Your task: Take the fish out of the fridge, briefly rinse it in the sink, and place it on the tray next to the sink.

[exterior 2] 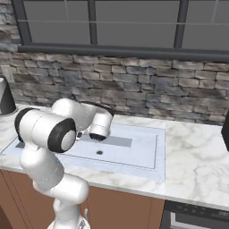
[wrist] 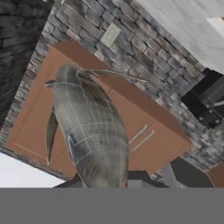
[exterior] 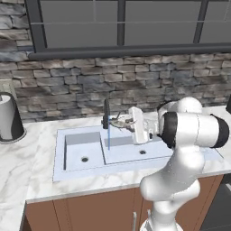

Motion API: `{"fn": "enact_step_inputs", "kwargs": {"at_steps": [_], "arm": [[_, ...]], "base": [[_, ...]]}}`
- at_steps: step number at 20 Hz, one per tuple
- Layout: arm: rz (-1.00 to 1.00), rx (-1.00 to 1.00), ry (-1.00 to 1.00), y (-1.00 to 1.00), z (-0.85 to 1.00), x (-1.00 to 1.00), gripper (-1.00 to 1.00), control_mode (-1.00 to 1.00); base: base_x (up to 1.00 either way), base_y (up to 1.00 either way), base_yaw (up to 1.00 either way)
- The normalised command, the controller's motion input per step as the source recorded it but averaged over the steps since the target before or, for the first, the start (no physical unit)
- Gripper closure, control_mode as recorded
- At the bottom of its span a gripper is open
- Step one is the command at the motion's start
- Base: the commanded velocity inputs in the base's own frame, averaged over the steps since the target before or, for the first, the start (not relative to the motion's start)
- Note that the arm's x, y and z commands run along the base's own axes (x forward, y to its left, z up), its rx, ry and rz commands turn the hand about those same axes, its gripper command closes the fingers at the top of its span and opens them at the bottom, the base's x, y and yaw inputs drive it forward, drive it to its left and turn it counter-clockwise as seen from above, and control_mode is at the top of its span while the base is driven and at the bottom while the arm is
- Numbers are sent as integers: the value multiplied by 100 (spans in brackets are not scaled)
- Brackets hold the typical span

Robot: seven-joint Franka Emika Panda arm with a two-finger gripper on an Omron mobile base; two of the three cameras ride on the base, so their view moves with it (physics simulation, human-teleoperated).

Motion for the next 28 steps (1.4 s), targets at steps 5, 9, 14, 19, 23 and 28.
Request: {"fn": "enact_step_inputs", "kwargs": {"at_steps": [5, 9, 14, 19, 23, 28], "arm": [[-4, -36, 23, -13, 93, -98, 100, -100], [-1, -72, 51, 0, 35, -55, 100, -100], [0, -97, 64, 0, -2, -8, 100, -100], [0, -96, 57, -3, -1, 0, 100, -100], [-1, -100, 33, -5, 0, 0, 100, -100], [0, -99, 8, -5, 9, 0, 100, -100]], "base": [[0, 0, 0], [0, 0, 0], [0, 0, 0], [0, 0, 0], [0, 0, 0], [0, 0, 0]]}}
